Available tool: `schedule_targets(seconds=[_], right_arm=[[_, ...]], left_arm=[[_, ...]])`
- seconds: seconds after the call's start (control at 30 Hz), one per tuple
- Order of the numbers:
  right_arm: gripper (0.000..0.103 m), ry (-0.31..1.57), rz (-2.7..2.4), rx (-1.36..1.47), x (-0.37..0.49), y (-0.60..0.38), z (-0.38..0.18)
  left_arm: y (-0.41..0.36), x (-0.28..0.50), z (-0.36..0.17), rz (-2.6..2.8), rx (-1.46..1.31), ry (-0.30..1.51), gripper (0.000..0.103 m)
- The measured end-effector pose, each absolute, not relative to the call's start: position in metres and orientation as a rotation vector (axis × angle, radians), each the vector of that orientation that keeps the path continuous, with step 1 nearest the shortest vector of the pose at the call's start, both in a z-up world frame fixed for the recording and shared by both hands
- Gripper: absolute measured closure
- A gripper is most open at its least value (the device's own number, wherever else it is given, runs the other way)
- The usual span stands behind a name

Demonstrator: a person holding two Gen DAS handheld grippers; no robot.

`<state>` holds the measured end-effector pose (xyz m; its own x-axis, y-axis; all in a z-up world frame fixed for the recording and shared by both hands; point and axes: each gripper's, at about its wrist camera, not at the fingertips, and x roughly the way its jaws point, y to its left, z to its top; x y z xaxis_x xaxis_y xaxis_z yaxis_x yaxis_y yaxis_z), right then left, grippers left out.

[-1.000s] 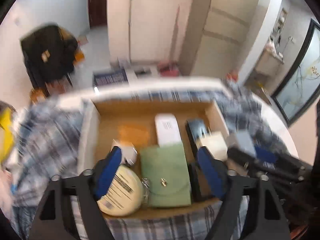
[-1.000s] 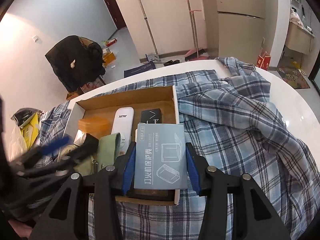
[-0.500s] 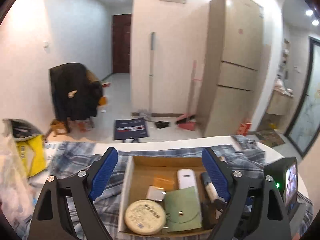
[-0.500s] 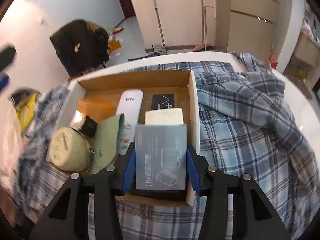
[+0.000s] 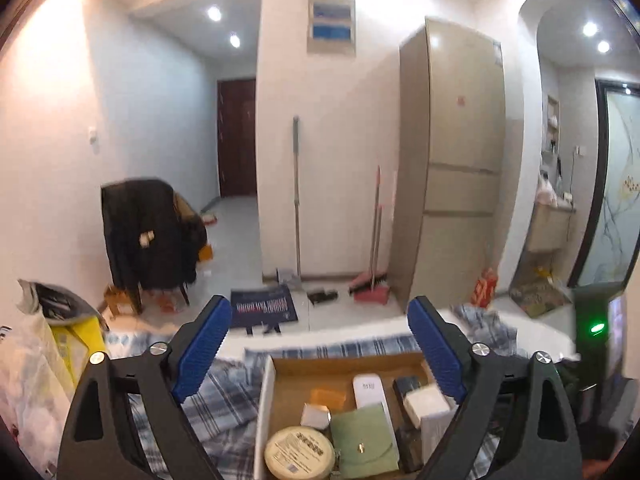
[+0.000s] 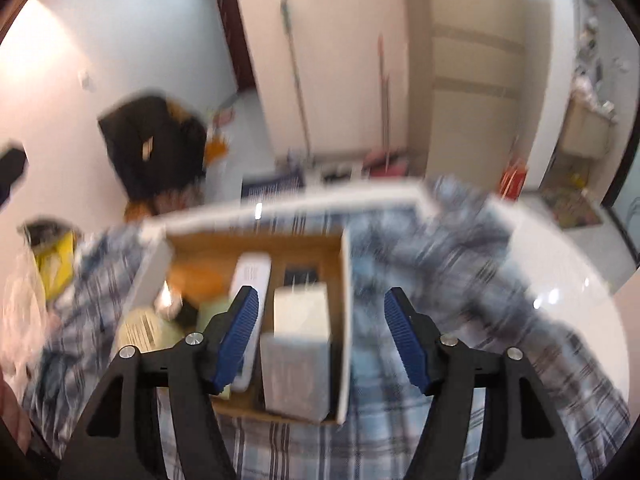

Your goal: Organize rigid objects

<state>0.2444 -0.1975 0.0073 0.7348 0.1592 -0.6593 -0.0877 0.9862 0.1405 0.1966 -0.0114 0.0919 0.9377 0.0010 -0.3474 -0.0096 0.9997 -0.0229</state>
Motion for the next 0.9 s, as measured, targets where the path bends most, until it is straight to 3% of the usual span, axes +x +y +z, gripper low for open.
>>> schedule_targets(seconds=[0.07,0.13,0.3,0.37,0.6,0.9], right_arm=[[0.022,0.643,0.137,0.109,0.233,-0.206,0.029],[0.011,0.596,0.135,0.083,0.228,-0.21,0.045],[0.009,0.435,0.095,0.004,0.184,-0.216,0.088],[0.0,0.35,0.1,-0.003,0.159,-0.217,0.105],[0.0,0.097,0.077,-0.021,0.07,-0.221,0.134],[0.0,0.016,0.12,-0.012,0.015,-0.22,0.105]], left_arm=[[-0.009,0.183,0.103,-0.004,-0.038,0.29,0.0],[-0.008,0.166,0.116,-0.009,-0.039,0.215,0.0],[-0.018,0.122,0.144,-0.017,0.007,0.115,0.0],[-0.023,0.098,0.154,-0.025,0.029,0.07,0.0],[-0.041,0.001,0.166,-0.047,0.08,-0.049,0.0],[-0.028,-0.051,0.144,-0.034,0.045,-0.077,0.0]])
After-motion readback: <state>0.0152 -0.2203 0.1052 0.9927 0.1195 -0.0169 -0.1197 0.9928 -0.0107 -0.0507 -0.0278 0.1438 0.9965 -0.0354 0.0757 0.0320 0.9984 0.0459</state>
